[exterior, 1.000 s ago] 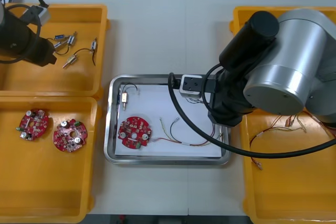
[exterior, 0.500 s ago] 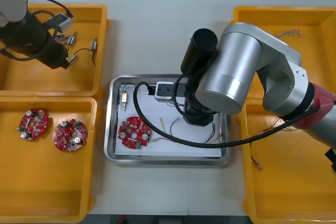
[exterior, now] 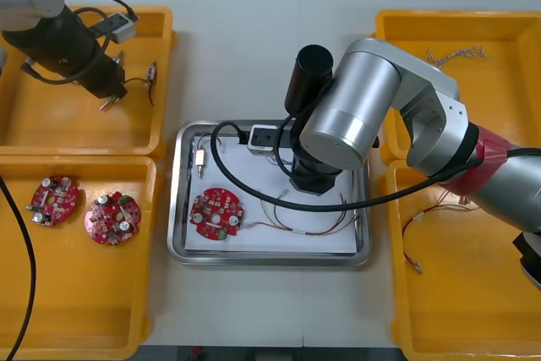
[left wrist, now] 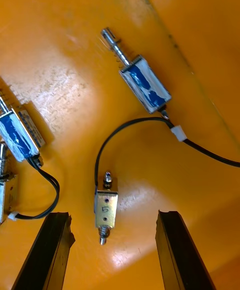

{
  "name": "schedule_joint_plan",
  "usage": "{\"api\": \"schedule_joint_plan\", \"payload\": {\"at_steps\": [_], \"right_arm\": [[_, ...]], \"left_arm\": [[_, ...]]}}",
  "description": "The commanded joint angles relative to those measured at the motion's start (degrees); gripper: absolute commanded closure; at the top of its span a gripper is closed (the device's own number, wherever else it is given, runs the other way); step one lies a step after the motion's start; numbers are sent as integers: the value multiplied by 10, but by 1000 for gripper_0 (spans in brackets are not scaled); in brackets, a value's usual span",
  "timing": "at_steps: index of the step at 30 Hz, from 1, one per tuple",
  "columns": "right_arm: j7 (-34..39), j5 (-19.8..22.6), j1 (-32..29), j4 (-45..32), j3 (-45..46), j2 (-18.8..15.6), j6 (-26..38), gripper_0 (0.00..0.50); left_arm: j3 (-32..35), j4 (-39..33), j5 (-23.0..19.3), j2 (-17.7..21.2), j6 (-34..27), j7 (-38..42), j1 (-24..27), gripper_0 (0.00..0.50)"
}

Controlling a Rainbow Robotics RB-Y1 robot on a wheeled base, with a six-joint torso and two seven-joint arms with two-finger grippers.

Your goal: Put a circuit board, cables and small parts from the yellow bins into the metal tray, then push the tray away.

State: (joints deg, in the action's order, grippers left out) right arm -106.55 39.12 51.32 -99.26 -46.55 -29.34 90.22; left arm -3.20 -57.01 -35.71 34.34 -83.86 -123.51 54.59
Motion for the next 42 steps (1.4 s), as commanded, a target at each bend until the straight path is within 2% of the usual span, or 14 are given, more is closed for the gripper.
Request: {"api": "schedule_joint_plan", "payload": {"at_steps": [1, 12, 13, 14, 15, 17, 18, 24, 30, 34, 37, 40, 42], "right_arm": [[-12, -4, 31, 24, -18, 19, -25, 500], [-33, -6, 31, 56, -24, 25, -56, 497], [-33, -5, 31, 56, -24, 26, -56, 448], [-33, -5, 31, 56, -24, 25, -57, 347], [-33, -5, 31, 56, -24, 25, -56, 303], [-33, -5, 31, 56, -24, 25, -57, 39], [-32, -4, 31, 55, -24, 25, -57, 0], [-24, -5, 31, 39, -17, 24, -48, 0], [-23, -7, 31, 0, 24, 25, 8, 0], [-22, 6, 31, -22, 61, 25, 43, 0], [-21, 18, 30, -30, 84, 25, 59, 0], [-18, 25, 30, -32, 103, 24, 73, 0], [-16, 25, 30, -36, 117, 22, 86, 0]], "left_arm": [[9, 25, 14, -10, 20, -11, 43, 0], [-5, 43, 32, -11, 34, -27, 43, 0], [-5, 44, 35, -12, 35, -28, 43, 0], [-5, 48, 36, -14, 38, -29, 43, 0], [-5, 50, 37, -15, 41, -30, 43, 0], [-1, 59, 40, -19, 49, -33, 42, 0], [0, 59, 42, -20, 50, -33, 42, 0], [14, 60, 53, -32, 49, -38, 41, 0], [21, 60, 60, -42, 50, -39, 39, 0], [23, 60, 66, -48, 51, -40, 36, 5], [25, 60, 71, -52, 55, -42, 35, 28], [26, 59, 73, -52, 56, -42, 34, 79], [26, 59, 73, -52, 57, -43, 32, 137]]}}
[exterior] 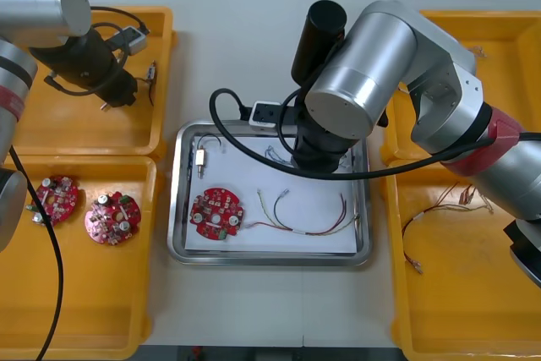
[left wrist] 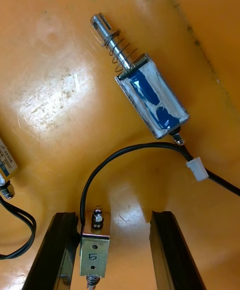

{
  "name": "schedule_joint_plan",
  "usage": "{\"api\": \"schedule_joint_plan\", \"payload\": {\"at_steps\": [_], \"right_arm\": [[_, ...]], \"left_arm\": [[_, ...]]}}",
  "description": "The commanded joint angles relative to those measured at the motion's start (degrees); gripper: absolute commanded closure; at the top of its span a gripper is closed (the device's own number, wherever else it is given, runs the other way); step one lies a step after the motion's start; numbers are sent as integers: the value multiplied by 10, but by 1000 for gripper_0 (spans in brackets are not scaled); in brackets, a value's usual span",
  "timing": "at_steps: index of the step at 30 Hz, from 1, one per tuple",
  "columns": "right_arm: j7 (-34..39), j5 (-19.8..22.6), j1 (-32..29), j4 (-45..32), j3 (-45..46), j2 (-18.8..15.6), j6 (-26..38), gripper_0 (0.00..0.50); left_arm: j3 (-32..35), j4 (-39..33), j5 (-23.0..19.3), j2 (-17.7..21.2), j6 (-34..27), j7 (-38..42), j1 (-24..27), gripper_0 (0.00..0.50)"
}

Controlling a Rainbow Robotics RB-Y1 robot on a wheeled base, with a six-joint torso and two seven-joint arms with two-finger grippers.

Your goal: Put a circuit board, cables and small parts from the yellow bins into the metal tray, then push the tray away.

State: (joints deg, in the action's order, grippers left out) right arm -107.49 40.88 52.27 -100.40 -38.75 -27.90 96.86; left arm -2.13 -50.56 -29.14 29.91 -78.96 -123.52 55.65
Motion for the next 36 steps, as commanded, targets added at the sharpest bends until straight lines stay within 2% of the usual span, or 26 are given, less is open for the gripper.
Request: {"api": "schedule_joint_plan", "payload": {"at_steps": [1, 2, 5, 7, 9, 10, 11, 15, 20, 29, 36], "right_arm": [[-5, 7, 20, -25, 42, 7, 22, 0], [-4, 9, 20, -27, 48, 5, 29, 0], [1, 20, 20, -34, 70, -3, 52, 0], [6, 31, 20, -39, 86, -8, 69, 0], [13, 44, 17, -50, 114, -15, 92, 0], [20, 51, 14, -56, 128, -20, 103, 0], [28, 55, 13, -58, 135, -22, 108, 0], [88, 85, -5, -85, 177, -43, 131, 0], [156, 92, -42, -136, 225, -68, 131, 0], [271, 97, -154, -230, 321, -110, 131, 0], [343, 104, -218, -260, 378, -135, 131, 0]], "left_arm": [[16, -5, 7, -7, 9, -43, 20, 153], [16, -5, 7, -7, 12, -44, 19, 185], [16, -5, 7, -7, 13, -45, 17, 218], [17, -5, 7, -7, 14, -46, 16, 266], [18, -5, 7, -7, 16, -49, 14, 368], [17, -5, 7, -7, 19, -50, 13, 456], [17, -5, 7, -7, 19, -51, 12, 496], [18, -5, 4, -7, 21, -54, 11, 500], [21, -14, -3, -1, 8, -54, 12, 500], [36, -109, -18, 33, -121, -39, 12, 500], [57, -155, -26, 52, -194, -29, 12, 500]]}}
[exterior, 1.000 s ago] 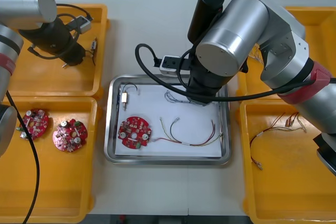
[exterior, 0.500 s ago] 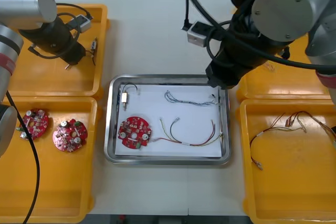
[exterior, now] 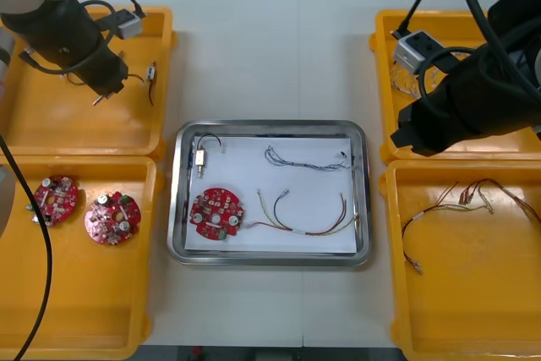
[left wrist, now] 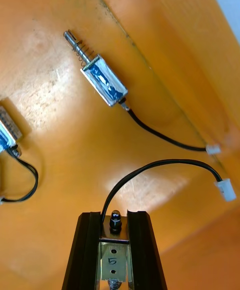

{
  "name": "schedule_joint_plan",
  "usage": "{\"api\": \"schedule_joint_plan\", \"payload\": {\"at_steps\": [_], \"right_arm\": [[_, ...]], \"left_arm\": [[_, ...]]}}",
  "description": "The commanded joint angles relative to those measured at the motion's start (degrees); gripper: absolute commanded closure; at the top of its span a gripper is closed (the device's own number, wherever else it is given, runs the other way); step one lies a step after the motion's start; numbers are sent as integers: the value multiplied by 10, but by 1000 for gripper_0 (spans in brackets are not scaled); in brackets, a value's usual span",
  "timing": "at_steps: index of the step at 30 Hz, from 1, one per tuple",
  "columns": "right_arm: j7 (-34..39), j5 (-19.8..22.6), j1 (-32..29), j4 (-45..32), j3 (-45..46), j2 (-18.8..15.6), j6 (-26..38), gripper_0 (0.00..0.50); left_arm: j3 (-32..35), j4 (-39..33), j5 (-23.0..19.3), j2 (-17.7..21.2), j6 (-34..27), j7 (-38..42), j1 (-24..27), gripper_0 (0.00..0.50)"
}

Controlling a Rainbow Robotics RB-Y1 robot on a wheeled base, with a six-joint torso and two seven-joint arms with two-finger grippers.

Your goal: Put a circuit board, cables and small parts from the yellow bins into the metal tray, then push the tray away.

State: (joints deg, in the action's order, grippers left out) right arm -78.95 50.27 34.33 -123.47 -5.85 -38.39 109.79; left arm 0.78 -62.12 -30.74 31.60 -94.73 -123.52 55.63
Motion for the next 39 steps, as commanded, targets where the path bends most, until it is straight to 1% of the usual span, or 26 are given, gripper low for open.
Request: {"api": "schedule_joint_plan", "payload": {"at_steps": [1, 5, 8, 10, 12, 17, 19, 22, 24, 25, 27, 28, 30, 35, 39], "right_arm": [[68, 11, -51, -32, 60, -33, 2, 0], [93, 15, -93, -38, 108, -43, 2, 0], [97, 15, -115, -40, 139, -49, 2, 0], [99, 15, -128, -40, 155, -52, 2, 0], [99, 15, -139, -40, 171, -55, 2, 0], [100, 15, -169, -40, 206, -68, 2, 0], [100, 14, -175, -40, 215, -71, 2, 0], [104, 3, -188, -40, 226, -71, 2, 0], [107, -9, -197, -40, 232, -71, 2, 0], [107, -11, -199, -40, 233, -71, 2, 0], [110, -18, -209, -40, 239, -71, 2, 0], [110, -20, -211, -40, 240, -71, 2, 0], [112, -24, -220, -40, 245, -71, 2, 0], [114, -36, -234, -40, 250, -71, 2, 0], [115, -46, -238, -40, 250, -71, 2, 0]], "left_arm": [[33, -48, -12, 36, -50, -26, 12, 500], [52, -77, -12, 43, -100, -14, 12, 500], [70, -99, -11, 47, -138, -4, 11, 500], [78, -118, -8, 49, -153, 2, 8, 500], [84, -143, -9, 50, -153, 21, -1, 500], [82, -234, -19, 56, -153, 92, -32, 500], [82, -257, -23, 56, -153, 116, -40, 500], [82, -295, -37, 56, -153, 165, -55, 500], [77, -328, -63, 56, -153, 227, -71, 500], [75, -338, -68, 56, -153, 243, -75, 500], [56, -381, -85, 58, -153, 314, -89, 500], [50, -390, -89, 57, -153, 332, -91, 500], [26, -426, -105, 58, -153, 404, -101, 500], [-18, -481, -119, 58, -153, 506, -116, 500], [-49, -503, -122, 58, -153, 560, -121, 500]]}}
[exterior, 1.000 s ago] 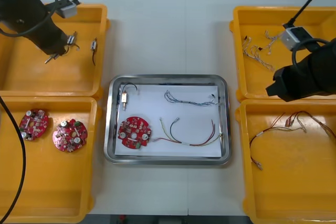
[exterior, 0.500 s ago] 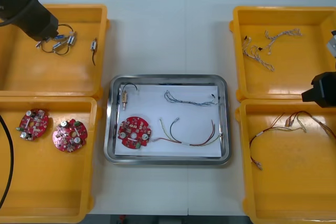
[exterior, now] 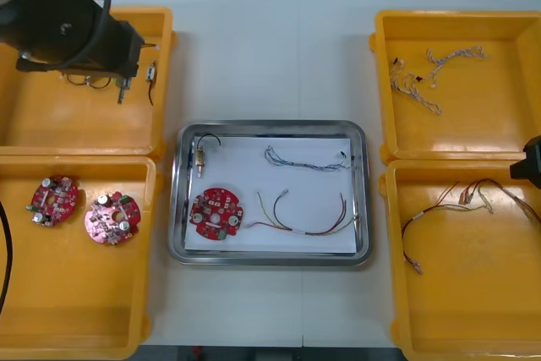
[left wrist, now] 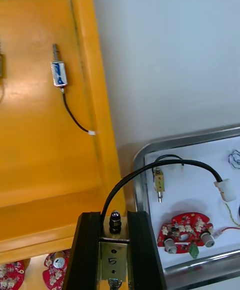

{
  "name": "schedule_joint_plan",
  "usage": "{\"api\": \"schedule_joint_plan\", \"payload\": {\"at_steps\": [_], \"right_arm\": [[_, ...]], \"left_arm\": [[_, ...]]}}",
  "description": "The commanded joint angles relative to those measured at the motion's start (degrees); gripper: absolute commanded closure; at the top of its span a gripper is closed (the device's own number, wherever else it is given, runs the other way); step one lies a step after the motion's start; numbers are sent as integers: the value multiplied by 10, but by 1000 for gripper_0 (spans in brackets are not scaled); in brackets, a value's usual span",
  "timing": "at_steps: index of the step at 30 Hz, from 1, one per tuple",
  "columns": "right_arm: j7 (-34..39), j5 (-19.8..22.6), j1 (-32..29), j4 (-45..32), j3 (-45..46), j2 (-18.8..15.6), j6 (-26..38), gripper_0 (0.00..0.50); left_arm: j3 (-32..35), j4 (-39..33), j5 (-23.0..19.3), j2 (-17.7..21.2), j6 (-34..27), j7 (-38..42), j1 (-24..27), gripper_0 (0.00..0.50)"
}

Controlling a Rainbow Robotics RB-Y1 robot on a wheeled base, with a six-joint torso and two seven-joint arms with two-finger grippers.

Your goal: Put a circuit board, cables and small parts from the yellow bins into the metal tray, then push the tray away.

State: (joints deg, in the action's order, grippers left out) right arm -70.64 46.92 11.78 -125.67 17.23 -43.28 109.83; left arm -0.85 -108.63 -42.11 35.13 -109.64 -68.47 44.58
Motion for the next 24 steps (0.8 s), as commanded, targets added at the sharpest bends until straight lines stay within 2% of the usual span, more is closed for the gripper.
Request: {"api": "schedule_joint_plan", "payload": {"at_steps": [1, 16, 24], "right_arm": [[32, -11, -12, -18, 19, -23, 2, 0], [37, 0, -17, -18, 19, -22, 2, 0], [37, 5, -19, -18, 19, -23, 2, 0]], "left_arm": [[-37, -40, -10, 23, -4, 18, -11, 500], [-150, -65, 4, 14, -4, 218, -13, 500], [-190, -68, 37, 12, -4, 254, -35, 500]]}}
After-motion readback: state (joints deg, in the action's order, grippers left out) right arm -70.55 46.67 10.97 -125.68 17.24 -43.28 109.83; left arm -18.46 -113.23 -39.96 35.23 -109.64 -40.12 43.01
